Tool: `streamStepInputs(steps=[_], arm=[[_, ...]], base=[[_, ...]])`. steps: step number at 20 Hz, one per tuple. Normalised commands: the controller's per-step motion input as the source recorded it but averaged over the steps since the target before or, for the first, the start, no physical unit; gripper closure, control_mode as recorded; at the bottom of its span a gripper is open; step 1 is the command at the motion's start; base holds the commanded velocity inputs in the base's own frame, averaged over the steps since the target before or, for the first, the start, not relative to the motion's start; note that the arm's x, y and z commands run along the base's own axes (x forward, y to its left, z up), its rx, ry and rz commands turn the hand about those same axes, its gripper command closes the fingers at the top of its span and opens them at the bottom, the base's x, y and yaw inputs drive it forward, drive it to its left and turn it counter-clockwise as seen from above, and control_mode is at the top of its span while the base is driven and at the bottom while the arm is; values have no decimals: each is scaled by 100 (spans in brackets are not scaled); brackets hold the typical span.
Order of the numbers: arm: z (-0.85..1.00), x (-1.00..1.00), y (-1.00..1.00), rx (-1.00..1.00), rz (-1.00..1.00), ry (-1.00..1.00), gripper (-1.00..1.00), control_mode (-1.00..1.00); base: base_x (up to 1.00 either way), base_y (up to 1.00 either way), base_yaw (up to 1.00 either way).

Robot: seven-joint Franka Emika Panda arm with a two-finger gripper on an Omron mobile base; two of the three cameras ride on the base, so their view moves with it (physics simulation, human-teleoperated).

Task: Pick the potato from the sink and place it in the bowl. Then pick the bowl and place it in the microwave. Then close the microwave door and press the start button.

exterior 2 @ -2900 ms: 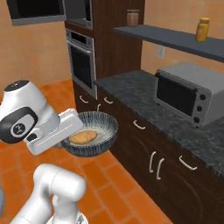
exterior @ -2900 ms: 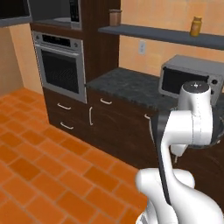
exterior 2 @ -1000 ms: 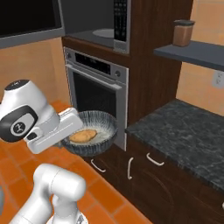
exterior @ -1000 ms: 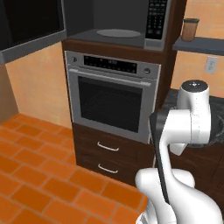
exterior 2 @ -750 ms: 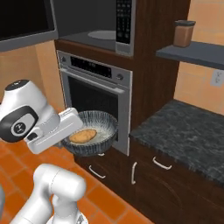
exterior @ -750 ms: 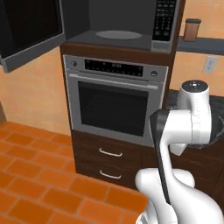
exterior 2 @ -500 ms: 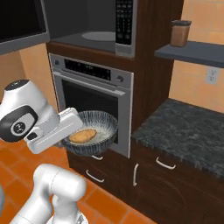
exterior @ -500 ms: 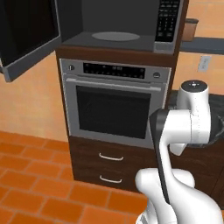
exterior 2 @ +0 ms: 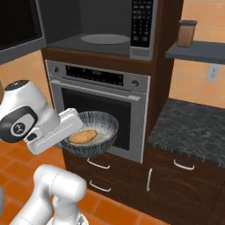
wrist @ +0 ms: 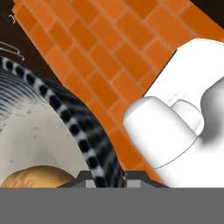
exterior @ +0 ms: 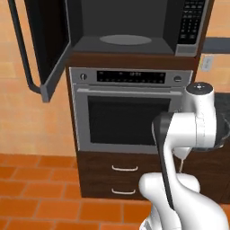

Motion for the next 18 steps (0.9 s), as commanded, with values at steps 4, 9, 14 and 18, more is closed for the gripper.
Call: streamStepInputs(steps=[4, 9, 14, 18], arm=[[0, 0, 0, 0, 0, 0, 100, 100], [0, 0, 0, 0, 0, 0, 100, 100], [0, 0, 0, 0, 0, 0, 100, 100], [0, 0, 0, 0, 0, 0, 100, 100]], base=[[61, 47, -27], [56, 33, -19], [39, 13, -13], [7, 23, -10]])
